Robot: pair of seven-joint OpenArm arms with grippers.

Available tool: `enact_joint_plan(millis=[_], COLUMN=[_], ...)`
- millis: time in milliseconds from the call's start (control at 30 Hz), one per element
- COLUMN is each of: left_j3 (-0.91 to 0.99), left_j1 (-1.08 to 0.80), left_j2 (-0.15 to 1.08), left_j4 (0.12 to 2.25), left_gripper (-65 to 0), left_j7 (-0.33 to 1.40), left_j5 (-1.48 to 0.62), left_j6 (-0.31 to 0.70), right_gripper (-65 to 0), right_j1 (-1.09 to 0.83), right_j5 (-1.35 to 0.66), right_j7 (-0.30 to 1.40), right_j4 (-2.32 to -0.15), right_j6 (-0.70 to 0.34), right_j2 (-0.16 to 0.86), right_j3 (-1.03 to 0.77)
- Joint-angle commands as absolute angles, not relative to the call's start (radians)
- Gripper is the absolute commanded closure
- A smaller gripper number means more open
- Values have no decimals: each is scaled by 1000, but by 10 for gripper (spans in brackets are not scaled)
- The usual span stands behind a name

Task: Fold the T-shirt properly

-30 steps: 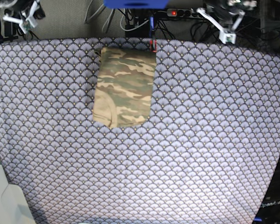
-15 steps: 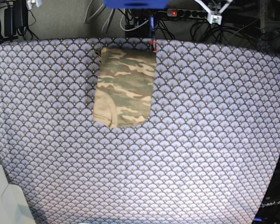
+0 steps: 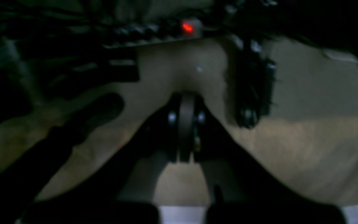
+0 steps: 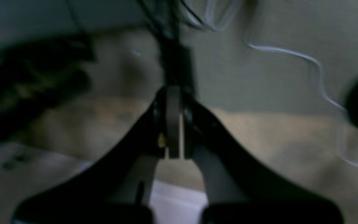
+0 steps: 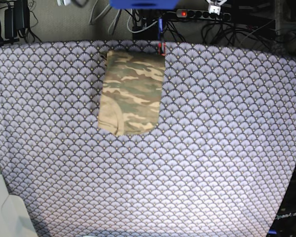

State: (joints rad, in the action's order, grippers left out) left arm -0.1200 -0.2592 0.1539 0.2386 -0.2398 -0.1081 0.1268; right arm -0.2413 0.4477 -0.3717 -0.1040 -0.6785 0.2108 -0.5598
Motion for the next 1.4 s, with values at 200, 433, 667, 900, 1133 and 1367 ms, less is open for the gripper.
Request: enact_joint_plan(millis=[200, 433, 667, 900, 1133, 1367], left_j3=[-113, -50, -42, -42, -48, -51], left_j1=[-76, -56, -54, -22, 5, -1], left_j2=[82, 67, 67, 64, 79, 97], left_j4=[0, 0, 0, 0, 0, 0], left_gripper=[-4, -4, -4, -4, -5, -5], left_j7=[-363, -360, -360, -361, -361, -361], left_j5=[-116, -220, -257, -257, -249, -246], left_j6=[182, 179, 179, 177, 177, 177], right_gripper=[0, 0, 0, 0, 0, 0], right_j1=[-159, -151, -150, -133, -140, -142], right_j5=[446, 446, 446, 441, 444, 444], right_j7=[-403, -412, -412, -421, -504, -503], right_j4=[-24, -36, -93, -90, -88, -73], right_j6=[-420, -4, 140, 240, 314, 318], right_j2=[199, 114, 38, 7, 5, -1], right_j3=[-559, -552, -549, -547, -545, -545])
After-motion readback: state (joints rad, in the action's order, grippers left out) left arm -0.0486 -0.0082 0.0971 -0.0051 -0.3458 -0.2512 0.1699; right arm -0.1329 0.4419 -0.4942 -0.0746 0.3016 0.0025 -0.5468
